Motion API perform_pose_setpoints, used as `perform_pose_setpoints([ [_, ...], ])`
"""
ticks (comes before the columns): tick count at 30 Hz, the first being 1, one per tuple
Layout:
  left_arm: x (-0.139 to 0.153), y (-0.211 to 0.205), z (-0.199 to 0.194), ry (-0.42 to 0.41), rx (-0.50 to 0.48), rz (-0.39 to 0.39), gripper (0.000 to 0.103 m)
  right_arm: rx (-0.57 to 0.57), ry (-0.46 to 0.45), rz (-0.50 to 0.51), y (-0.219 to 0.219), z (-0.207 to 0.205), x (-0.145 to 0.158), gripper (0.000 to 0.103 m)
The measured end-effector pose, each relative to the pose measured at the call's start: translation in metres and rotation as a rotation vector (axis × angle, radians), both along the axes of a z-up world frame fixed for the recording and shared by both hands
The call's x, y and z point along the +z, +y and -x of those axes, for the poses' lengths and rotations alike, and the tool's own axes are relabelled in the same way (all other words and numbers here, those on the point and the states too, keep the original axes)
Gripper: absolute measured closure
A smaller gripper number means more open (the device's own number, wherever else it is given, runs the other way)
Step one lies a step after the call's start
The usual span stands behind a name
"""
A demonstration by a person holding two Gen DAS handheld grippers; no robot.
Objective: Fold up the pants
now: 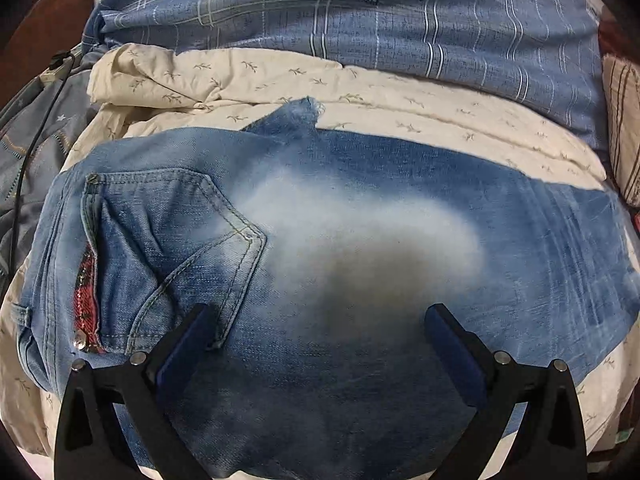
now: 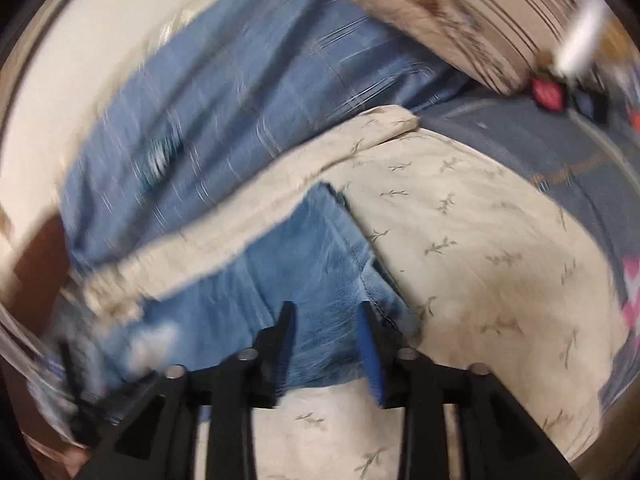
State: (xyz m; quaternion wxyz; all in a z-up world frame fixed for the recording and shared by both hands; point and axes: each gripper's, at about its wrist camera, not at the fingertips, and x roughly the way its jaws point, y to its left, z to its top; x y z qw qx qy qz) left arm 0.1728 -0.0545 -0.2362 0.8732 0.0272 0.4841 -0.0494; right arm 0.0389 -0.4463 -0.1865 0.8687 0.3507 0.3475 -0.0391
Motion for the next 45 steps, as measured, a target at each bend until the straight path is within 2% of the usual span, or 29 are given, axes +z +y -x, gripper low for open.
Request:
perform_pose_setpoints([
  [1,0.000,-0.002,0.000,-0.002,-0.005,-0.013,0.000,-0.033,-0.021,-0.060,-0.007,0.011,-0.002,0.036],
  [2,-0.001,-0.004,0.001,-0.013,-0.010,-0.030,0.000,-0.061,-0.037,-0.101,-0.013,0.020,-0.003,0.033],
  [5,-0.002,-0.005,0.003,-0.041,-0.005,-0.039,0.000,-0.064,-0.066,-0.190,-0.022,0.031,-0.007,0.033],
  [9,0.000,-0.003,0.003,-0.049,-0.008,-0.037,0.000,-0.058,-0.006,-0.277,-0.023,0.028,-0.023,0.033],
  [12,0.002,-0.004,0.009,-0.063,-0.010,-0.048,0.000,-0.041,-0.007,-0.364,-0.021,0.023,-0.033,0.033],
  [14,0.004,-0.005,0.010,-0.044,-0.012,-0.053,0.000,-0.033,-0.005,-0.419,-0.019,0.016,-0.040,0.033],
  [16,0.007,-0.003,0.007,-0.013,-0.025,-0.045,0.000,-0.047,0.030,-0.430,-0.015,0.011,-0.047,0.033],
  [18,0.013,0.003,0.008,-0.004,-0.036,0.006,0.000,-0.063,0.062,-0.460,-0.012,0.007,-0.056,0.033],
  [20,0.020,0.009,0.011,-0.032,-0.030,0.045,0.000,-0.090,0.060,-0.491,-0.013,0.006,-0.060,0.033],
  [24,0.037,0.026,0.014,-0.106,0.024,0.051,0.000,-0.145,0.041,-0.508,-0.017,0.000,-0.067,0.035],
  [26,0.044,0.034,0.016,-0.145,0.054,0.068,0.000,-0.175,0.024,-0.520,-0.021,-0.003,-0.067,0.040],
  [27,0.047,0.038,0.017,-0.166,0.066,0.069,0.000,-0.185,0.023,-0.509,-0.022,-0.007,-0.067,0.044],
  [29,0.051,0.044,0.018,-0.199,0.097,0.059,0.000,-0.195,0.037,-0.484,-0.022,-0.011,-0.066,0.062],
  [32,0.046,0.049,0.012,-0.170,0.107,0.063,0.000,-0.208,0.057,-0.433,-0.021,-0.013,-0.063,0.076],
  [35,0.038,0.056,0.004,-0.121,0.132,0.060,0.000,-0.193,0.020,-0.345,-0.018,-0.012,-0.046,0.079],
  [37,0.037,0.059,0.002,-0.113,0.138,0.075,0.000,-0.155,-0.033,-0.248,-0.010,-0.011,-0.024,0.080],
  [41,0.044,0.070,0.003,-0.155,0.205,0.049,0.000,-0.057,-0.106,-0.042,0.026,-0.018,0.017,0.083],
  [45,0.055,0.092,0.005,-0.188,0.285,0.097,0.000,0.081,-0.162,0.103,0.081,-0.029,0.056,0.083],
])
